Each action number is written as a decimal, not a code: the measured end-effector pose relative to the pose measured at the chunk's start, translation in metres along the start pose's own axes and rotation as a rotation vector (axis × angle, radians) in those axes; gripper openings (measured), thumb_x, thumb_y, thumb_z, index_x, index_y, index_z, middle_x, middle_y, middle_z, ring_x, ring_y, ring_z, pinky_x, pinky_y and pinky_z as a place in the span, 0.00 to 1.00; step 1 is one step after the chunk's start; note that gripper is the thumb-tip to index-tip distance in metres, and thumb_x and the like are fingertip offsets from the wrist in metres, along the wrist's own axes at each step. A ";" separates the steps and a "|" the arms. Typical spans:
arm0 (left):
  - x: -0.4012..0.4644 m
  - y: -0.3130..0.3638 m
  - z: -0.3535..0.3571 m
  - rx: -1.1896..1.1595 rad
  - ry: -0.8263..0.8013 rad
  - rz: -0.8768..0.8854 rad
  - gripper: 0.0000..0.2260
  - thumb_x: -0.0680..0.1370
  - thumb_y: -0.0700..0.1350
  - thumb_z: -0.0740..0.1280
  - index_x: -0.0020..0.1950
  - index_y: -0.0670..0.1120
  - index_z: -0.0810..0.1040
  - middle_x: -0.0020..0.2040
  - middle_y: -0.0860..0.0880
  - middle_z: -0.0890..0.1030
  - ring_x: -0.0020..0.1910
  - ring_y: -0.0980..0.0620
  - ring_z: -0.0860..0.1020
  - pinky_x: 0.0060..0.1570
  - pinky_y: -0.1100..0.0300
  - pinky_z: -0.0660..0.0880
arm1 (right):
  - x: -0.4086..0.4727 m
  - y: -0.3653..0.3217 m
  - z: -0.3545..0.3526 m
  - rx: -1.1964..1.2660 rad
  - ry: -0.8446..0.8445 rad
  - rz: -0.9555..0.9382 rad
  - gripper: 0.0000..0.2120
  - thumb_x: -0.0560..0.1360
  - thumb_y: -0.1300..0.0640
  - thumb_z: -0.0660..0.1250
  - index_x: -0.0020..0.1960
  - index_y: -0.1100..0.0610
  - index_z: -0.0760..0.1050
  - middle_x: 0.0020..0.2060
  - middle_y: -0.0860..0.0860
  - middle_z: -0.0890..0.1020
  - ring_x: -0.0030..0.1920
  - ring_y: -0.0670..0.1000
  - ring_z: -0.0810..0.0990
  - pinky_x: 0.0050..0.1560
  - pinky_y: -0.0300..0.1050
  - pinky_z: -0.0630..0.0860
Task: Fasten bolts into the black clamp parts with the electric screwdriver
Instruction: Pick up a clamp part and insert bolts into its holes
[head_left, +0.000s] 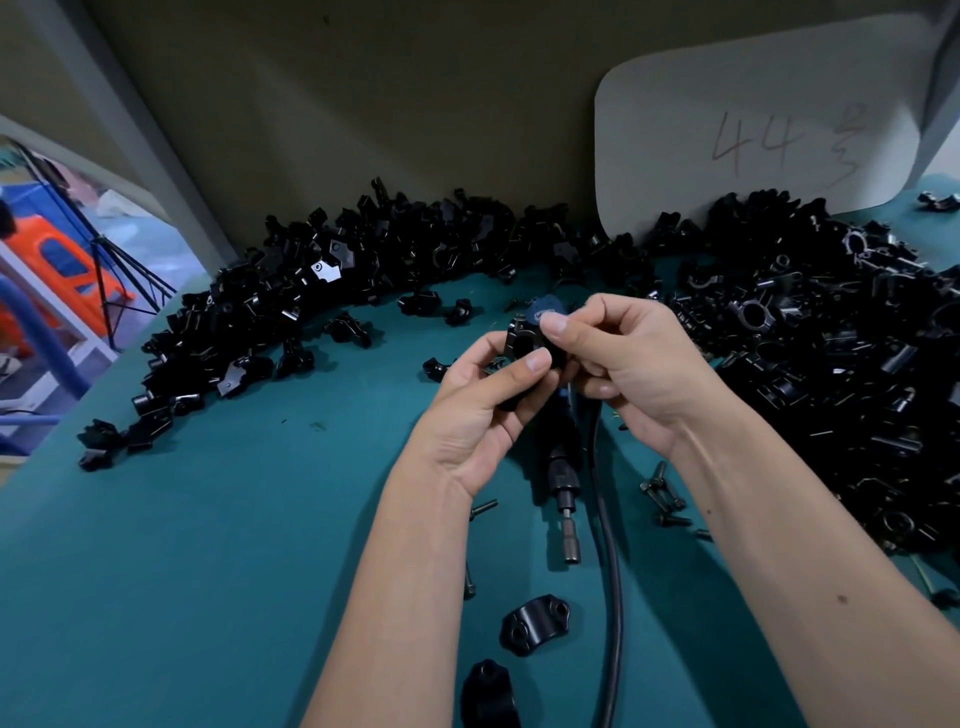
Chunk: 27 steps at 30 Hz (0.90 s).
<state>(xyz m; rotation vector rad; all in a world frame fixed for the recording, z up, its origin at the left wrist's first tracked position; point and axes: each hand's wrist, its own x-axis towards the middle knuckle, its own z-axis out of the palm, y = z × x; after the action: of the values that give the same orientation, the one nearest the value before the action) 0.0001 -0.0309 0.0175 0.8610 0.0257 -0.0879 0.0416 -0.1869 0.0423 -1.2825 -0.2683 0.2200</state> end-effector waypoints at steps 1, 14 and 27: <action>0.001 0.000 0.001 0.024 0.010 0.014 0.14 0.69 0.35 0.76 0.53 0.41 0.80 0.48 0.43 0.86 0.48 0.48 0.86 0.47 0.63 0.82 | 0.001 0.002 0.000 -0.038 0.034 -0.007 0.17 0.67 0.53 0.80 0.34 0.55 0.71 0.29 0.50 0.70 0.28 0.45 0.65 0.24 0.35 0.61; 0.007 -0.003 -0.003 0.664 0.140 0.279 0.15 0.67 0.36 0.82 0.47 0.47 0.81 0.43 0.40 0.87 0.43 0.40 0.87 0.48 0.45 0.84 | 0.003 0.010 -0.001 -0.407 0.021 -0.247 0.09 0.78 0.59 0.75 0.39 0.53 0.80 0.35 0.54 0.75 0.37 0.49 0.71 0.40 0.43 0.71; 0.007 0.014 -0.012 0.056 0.359 0.046 0.07 0.77 0.31 0.72 0.53 0.37 0.77 0.50 0.38 0.85 0.45 0.46 0.86 0.44 0.62 0.82 | -0.002 0.020 0.015 -1.012 0.323 -0.167 0.24 0.81 0.31 0.55 0.51 0.52 0.71 0.40 0.47 0.79 0.41 0.51 0.79 0.40 0.50 0.71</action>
<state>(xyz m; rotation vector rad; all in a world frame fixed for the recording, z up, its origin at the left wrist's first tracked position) 0.0080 -0.0134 0.0196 0.9241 0.3409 0.1106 0.0351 -0.1682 0.0263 -2.2505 -0.2071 -0.3173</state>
